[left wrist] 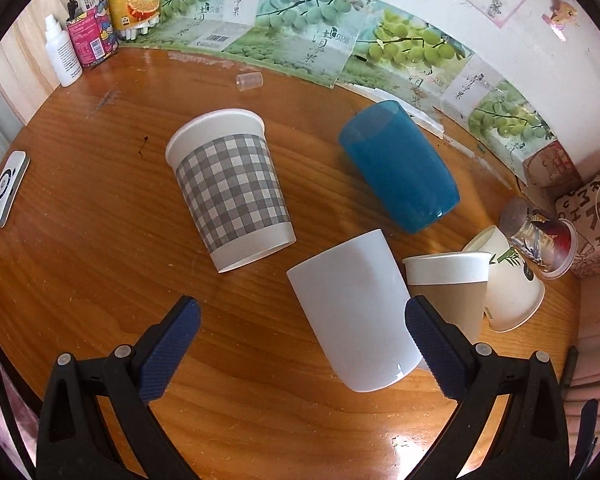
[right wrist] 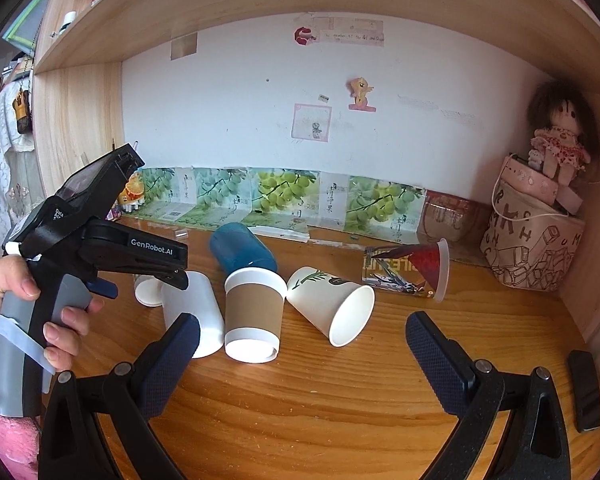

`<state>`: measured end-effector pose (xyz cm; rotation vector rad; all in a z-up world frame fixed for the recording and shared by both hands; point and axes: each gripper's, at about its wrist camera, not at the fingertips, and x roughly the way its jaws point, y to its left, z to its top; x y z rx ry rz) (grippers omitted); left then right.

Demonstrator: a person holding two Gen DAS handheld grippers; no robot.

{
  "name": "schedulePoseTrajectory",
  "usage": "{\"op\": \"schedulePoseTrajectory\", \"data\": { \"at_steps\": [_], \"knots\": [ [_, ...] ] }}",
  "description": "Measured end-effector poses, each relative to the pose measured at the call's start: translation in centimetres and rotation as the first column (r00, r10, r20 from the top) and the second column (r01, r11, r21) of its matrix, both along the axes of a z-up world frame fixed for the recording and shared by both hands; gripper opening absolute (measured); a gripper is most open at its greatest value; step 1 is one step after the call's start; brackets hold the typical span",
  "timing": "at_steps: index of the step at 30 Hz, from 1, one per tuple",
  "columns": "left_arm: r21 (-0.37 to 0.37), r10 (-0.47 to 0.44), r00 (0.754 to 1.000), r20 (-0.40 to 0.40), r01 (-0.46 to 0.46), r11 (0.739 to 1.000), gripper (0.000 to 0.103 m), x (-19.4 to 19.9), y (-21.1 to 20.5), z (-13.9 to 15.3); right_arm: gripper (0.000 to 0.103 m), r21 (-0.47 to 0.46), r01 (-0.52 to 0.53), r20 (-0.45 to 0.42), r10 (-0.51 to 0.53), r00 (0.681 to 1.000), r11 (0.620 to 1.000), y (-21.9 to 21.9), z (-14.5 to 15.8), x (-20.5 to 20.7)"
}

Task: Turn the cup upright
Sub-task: 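Move the left gripper down to the white plastic cup's rim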

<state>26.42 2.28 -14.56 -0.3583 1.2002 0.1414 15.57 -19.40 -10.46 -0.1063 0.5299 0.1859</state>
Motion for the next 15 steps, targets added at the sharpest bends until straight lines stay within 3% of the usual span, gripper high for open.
{"op": "schedulePoseTrajectory", "data": {
  "at_steps": [15],
  "knots": [
    [-0.103,0.003,0.998,-0.065,-0.010,0.995,0.097,2.5,-1.0,-1.8,0.103,0.016,0.041,-0.031,-0.040,0.999,0.999,-1.2,-1.2,1.0]
  ]
}}
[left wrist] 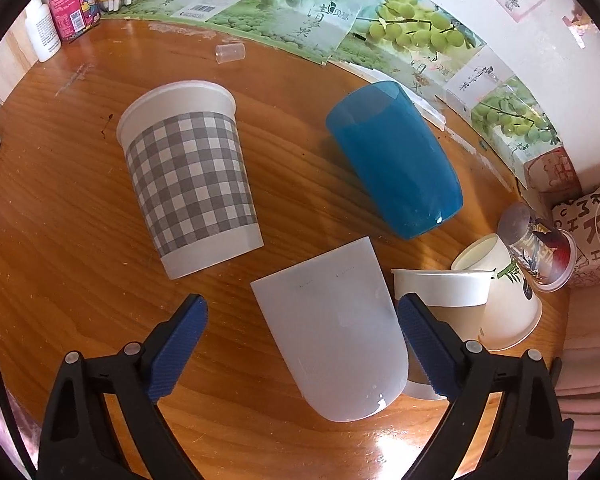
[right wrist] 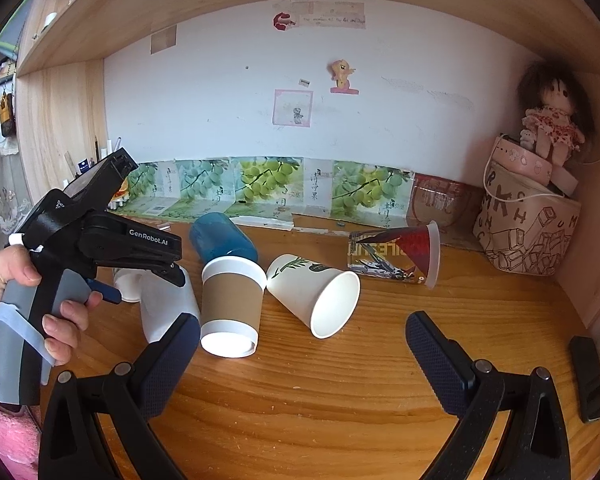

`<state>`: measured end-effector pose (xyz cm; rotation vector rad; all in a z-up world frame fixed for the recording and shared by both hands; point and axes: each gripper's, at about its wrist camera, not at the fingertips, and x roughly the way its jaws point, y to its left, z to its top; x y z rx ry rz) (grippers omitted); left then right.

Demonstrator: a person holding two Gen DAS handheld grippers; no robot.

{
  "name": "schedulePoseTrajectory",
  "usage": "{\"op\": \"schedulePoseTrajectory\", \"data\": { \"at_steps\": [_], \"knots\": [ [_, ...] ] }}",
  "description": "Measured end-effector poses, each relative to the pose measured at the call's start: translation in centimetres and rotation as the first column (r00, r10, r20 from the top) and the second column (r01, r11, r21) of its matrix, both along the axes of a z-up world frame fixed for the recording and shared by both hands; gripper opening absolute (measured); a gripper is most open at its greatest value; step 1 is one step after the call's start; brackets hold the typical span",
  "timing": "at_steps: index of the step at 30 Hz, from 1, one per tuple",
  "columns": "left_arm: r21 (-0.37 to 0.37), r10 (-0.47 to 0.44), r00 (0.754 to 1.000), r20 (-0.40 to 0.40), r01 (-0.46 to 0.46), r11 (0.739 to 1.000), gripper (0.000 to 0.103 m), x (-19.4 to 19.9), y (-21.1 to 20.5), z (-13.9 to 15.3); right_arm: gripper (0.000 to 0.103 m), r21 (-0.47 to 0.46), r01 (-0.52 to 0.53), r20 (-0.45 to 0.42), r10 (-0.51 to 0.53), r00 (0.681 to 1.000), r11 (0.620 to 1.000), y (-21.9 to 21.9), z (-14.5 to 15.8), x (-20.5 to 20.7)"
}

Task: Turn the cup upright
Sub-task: 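Move the left gripper down to the white plastic cup's rim, then close the left gripper on the white cup's rim and lift it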

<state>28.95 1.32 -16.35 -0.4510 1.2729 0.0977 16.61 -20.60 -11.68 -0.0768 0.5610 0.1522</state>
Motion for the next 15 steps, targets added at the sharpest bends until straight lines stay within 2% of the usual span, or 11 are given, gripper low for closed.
{"op": "schedulePoseTrajectory", "data": {
  "at_steps": [8,10,15],
  "knots": [
    [-0.017,-0.016,1.000,-0.015,0.016,1.000,0.093,0.8,-0.9,-1.0,0.103,0.007,0.020,0.002,-0.020,1.000,1.000,-0.4,-0.1,0.0],
    [-0.021,-0.025,1.000,-0.008,0.025,0.999,0.087,0.8,-1.1,-0.9,0.103,0.009,0.027,0.001,-0.027,1.000,1.000,-0.5,-0.1,0.1],
    [-0.035,-0.039,0.999,-0.011,0.039,0.999,0.079,1.1,-1.3,-1.2,0.103,0.009,0.029,-0.009,-0.029,1.000,1.000,-0.5,-0.3,0.1]
  ]
}}
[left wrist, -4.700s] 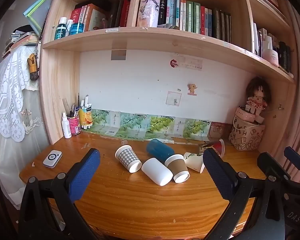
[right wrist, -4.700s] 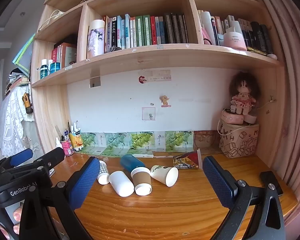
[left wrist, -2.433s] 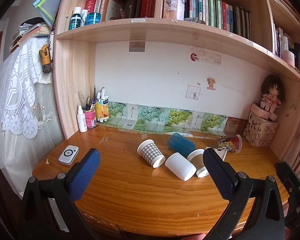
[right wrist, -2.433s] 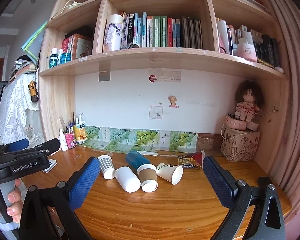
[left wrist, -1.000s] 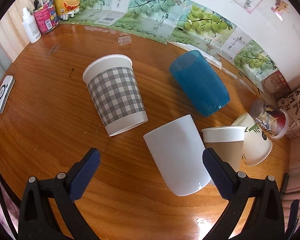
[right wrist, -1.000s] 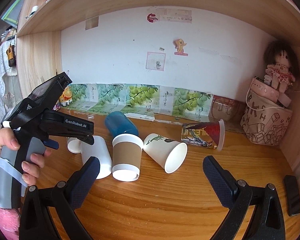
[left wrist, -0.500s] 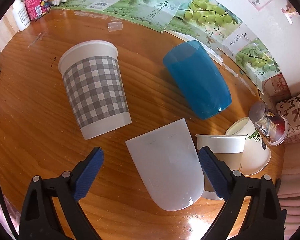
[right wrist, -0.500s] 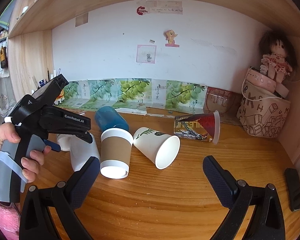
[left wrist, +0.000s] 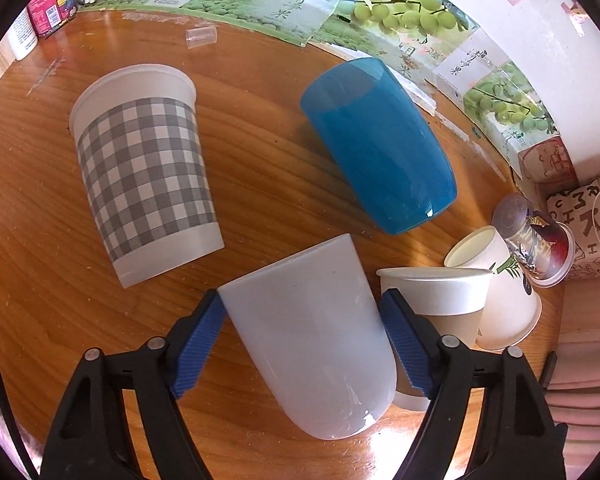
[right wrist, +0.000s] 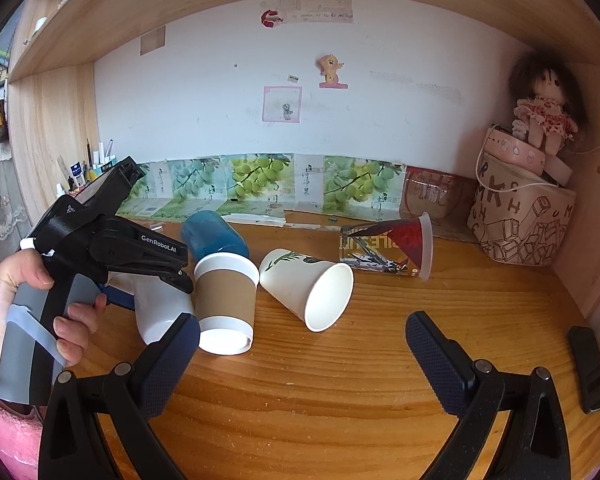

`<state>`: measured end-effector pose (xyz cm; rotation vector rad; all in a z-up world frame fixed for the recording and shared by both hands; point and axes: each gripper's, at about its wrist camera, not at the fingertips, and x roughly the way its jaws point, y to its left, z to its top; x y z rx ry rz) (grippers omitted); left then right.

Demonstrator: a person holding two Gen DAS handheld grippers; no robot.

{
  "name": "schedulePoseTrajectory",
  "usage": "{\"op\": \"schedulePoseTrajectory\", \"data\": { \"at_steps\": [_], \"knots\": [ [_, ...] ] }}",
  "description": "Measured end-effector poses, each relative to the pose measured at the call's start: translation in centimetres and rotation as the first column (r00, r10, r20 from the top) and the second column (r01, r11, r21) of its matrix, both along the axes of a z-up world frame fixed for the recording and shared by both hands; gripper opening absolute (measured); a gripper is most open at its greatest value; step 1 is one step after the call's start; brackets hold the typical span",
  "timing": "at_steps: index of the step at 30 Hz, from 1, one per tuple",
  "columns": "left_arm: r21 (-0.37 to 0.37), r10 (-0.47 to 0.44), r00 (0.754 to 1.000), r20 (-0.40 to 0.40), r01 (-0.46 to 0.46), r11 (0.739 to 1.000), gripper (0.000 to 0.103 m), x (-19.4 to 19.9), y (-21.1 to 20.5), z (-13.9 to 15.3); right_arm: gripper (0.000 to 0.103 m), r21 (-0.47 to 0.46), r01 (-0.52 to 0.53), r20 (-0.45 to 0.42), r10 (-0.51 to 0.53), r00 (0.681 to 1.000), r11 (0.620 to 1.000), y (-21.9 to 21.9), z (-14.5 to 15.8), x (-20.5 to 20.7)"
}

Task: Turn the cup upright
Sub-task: 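Close the left gripper on the white cup's rim and lift it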

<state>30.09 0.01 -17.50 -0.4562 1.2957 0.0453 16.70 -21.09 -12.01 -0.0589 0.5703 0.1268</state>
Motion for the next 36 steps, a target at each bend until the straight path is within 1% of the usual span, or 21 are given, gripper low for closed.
{"op": "schedulePoseTrajectory", "data": {
  "at_steps": [9,16,20,31,36],
  "knots": [
    [0.023,-0.026,1.000,0.018,0.025,0.999,0.077,0.1,-0.2,0.0,0.103,0.008,0.005,-0.006,-0.005,1.000,1.000,-0.1,-0.1,0.0],
    [0.065,-0.059,0.997,0.041,0.056,0.996,0.076,-0.8,0.1,1.1,0.103,0.009,0.010,-0.017,-0.010,1.000,1.000,-0.1,0.0,-0.2],
    [0.105,-0.082,0.994,0.070,0.074,0.992,0.075,-2.2,0.2,2.3,0.103,0.012,0.006,-0.017,-0.005,1.000,1.000,0.0,0.3,-0.9],
    [0.138,-0.162,0.980,0.113,0.146,0.980,0.072,-6.5,-0.9,5.1,0.103,0.040,0.005,-0.009,-0.005,1.000,0.999,0.2,1.5,-4.1],
    [0.146,-0.203,0.969,0.142,0.183,0.972,0.072,-8.7,-1.9,6.7,0.103,0.042,0.013,0.010,-0.013,1.000,0.999,-0.1,2.3,-5.9]
  ]
}}
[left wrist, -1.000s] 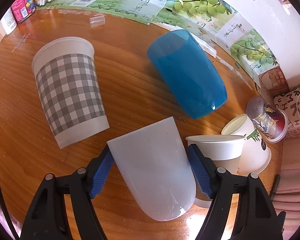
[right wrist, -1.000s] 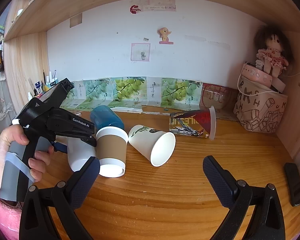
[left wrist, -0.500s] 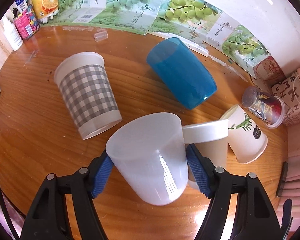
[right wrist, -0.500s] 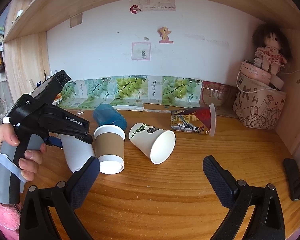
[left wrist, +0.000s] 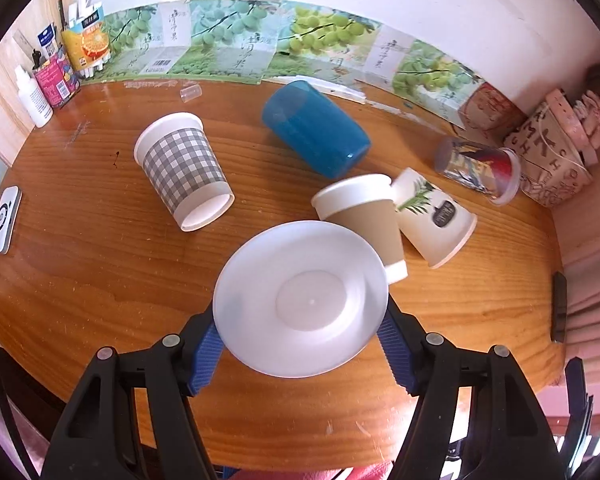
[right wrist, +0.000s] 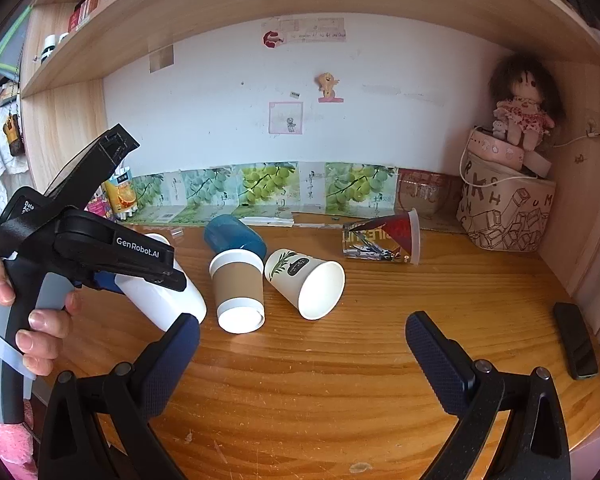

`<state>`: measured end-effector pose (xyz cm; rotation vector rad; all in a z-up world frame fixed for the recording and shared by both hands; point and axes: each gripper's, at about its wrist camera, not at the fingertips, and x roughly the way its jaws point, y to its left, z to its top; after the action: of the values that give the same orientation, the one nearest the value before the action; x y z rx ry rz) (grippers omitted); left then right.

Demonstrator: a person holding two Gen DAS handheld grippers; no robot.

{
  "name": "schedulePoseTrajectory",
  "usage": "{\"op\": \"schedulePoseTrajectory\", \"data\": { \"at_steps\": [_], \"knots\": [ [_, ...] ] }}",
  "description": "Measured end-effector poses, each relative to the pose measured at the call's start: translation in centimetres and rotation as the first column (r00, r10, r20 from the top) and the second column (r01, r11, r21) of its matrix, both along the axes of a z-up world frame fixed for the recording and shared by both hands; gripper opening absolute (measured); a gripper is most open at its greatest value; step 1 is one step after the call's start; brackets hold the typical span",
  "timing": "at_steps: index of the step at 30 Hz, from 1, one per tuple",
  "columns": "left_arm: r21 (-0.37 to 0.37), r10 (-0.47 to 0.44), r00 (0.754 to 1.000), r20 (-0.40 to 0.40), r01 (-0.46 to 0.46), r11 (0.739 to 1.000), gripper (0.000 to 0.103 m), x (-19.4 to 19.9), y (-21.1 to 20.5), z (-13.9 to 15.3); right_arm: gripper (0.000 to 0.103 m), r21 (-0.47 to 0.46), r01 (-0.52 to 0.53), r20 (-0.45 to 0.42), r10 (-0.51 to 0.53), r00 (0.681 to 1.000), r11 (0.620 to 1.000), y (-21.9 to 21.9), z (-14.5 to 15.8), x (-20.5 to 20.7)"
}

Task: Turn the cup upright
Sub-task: 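Close the left gripper on the white cup's rim and lift it, then rotate the left gripper to swing the white cup's base downward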

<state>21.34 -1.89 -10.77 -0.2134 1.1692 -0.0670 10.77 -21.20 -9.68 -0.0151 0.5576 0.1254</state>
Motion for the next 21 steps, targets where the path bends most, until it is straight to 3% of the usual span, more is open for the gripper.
{"op": "schedulePoseTrajectory", "data": {
  "at_steps": [9,21],
  "knots": [
    [0.034,-0.101,0.995,0.008,0.101,0.994,0.072,-3.8,-2.8,1.5,0.103,0.004,0.029,0.012,-0.029,1.000,1.000,-1.3,0.9,-3.2],
    [0.020,-0.236,0.971,-0.048,0.237,0.971,0.072,-9.1,-7.0,0.1,0.103,-0.010,0.070,0.006,-0.070,0.997,0.997,-3.3,0.9,-7.7]
  ]
}}
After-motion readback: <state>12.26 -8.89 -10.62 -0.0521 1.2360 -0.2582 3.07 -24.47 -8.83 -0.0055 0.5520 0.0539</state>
